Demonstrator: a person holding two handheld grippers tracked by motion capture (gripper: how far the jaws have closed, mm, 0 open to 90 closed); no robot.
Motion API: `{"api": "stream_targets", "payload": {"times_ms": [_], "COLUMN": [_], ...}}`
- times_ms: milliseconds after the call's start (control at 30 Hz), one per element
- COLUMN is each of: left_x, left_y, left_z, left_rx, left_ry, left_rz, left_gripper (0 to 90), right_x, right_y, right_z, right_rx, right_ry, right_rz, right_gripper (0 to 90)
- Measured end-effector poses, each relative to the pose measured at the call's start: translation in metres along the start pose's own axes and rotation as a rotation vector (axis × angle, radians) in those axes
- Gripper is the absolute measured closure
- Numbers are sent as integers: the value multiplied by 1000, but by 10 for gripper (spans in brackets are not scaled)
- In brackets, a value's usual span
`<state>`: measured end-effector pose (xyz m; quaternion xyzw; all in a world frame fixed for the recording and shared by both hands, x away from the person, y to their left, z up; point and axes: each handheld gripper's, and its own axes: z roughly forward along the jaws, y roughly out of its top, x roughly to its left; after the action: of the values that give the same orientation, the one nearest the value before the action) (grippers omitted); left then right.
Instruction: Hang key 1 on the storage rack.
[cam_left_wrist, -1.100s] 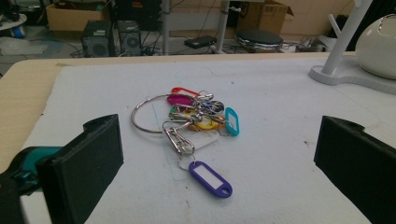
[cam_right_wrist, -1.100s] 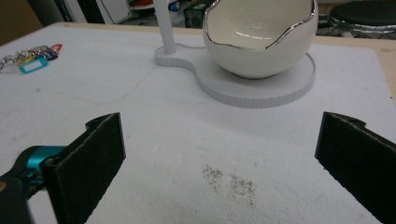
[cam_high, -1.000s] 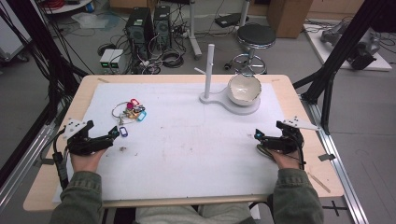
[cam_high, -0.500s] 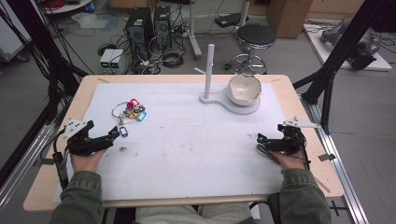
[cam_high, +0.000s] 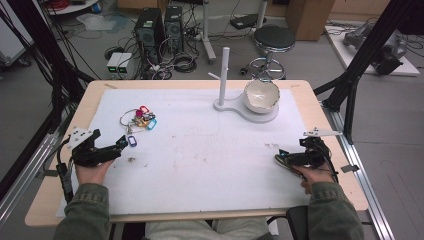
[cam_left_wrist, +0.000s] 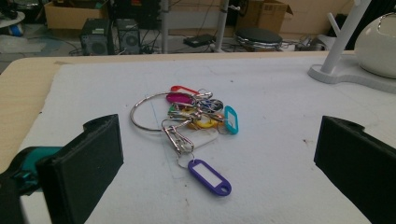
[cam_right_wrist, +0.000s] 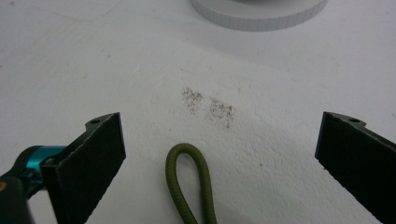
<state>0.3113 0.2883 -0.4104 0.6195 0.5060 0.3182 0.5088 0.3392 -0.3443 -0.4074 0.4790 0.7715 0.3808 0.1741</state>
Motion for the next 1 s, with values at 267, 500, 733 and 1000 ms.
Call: {"api": "stream_targets", "payload": {"times_ms": [267,500,733,1000], "left_x": [0,-1,-1,-1], "left_y": [0,0,0,0], "left_z": [0,0,0,0], "left_rx": [2,3,3,6], "left_ry": [-5,-5,-5,2], "left_rz": [6,5,3,3], "left_gripper": [17,17,17,17], "right_x": [-5,-11,-18,-26], "right_y": [-2,-5,-8,-15], "right_z": [-1,1,-3,-6], "right_rx": [100,180,246,309], "right_ry": [22,31,55,74], "right_rz": [-17,-17,-24,-2], "right_gripper": [7,8,54,201]}}
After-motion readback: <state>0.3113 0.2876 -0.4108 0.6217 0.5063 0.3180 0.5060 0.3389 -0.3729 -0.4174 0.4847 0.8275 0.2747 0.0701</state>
